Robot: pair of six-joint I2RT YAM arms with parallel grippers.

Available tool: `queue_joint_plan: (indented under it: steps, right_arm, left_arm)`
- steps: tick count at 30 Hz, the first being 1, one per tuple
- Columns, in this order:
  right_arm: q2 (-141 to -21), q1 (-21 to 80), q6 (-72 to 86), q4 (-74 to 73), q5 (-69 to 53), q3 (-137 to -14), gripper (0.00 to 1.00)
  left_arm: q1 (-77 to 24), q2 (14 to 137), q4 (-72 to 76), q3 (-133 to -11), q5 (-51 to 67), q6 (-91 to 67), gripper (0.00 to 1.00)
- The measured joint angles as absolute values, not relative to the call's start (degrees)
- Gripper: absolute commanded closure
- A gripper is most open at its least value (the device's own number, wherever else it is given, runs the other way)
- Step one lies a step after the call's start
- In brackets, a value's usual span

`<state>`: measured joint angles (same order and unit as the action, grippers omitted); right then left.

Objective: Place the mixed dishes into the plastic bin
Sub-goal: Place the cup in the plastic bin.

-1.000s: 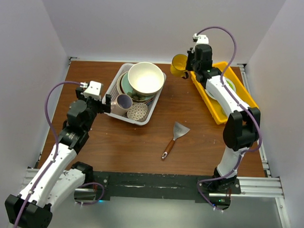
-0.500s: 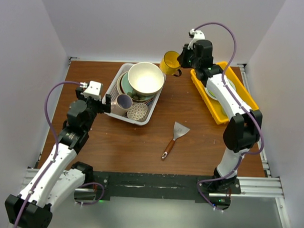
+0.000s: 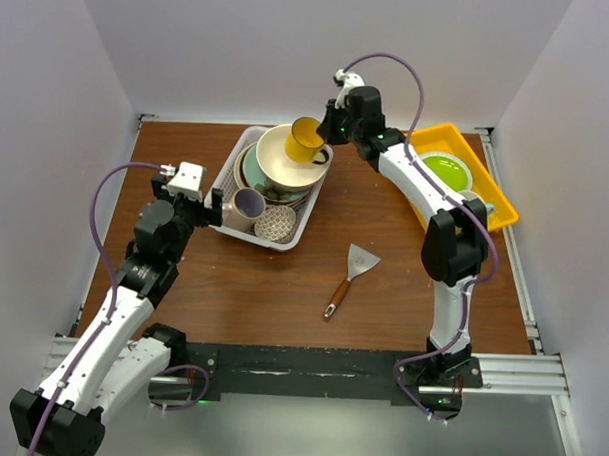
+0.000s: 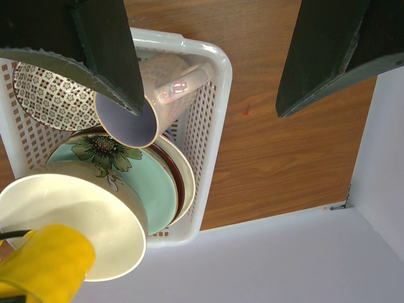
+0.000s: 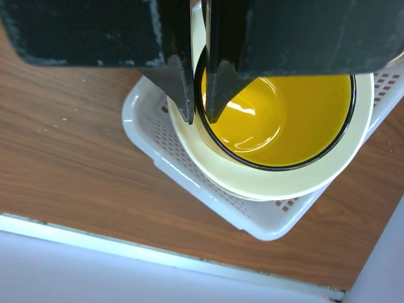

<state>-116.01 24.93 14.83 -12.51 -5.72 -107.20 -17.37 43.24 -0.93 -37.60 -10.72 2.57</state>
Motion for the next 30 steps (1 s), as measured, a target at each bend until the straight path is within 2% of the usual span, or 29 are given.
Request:
queue_joint_plan:
  steps: [7,30]
  right_arm:
    - [-120.4,27.0,14.9,-13.3,-5.6,-110.8,1.00]
    - [-123.6,29.1,13.0,-13.3,-4.4,-111.8,1.00]
  left_arm:
    - [-17.3,43.2,-0.9,-37.6,-10.7,2.6,0.09]
    - [-17.4,43.2,-0.9,-37.6,-10.7,2.6,0.09]
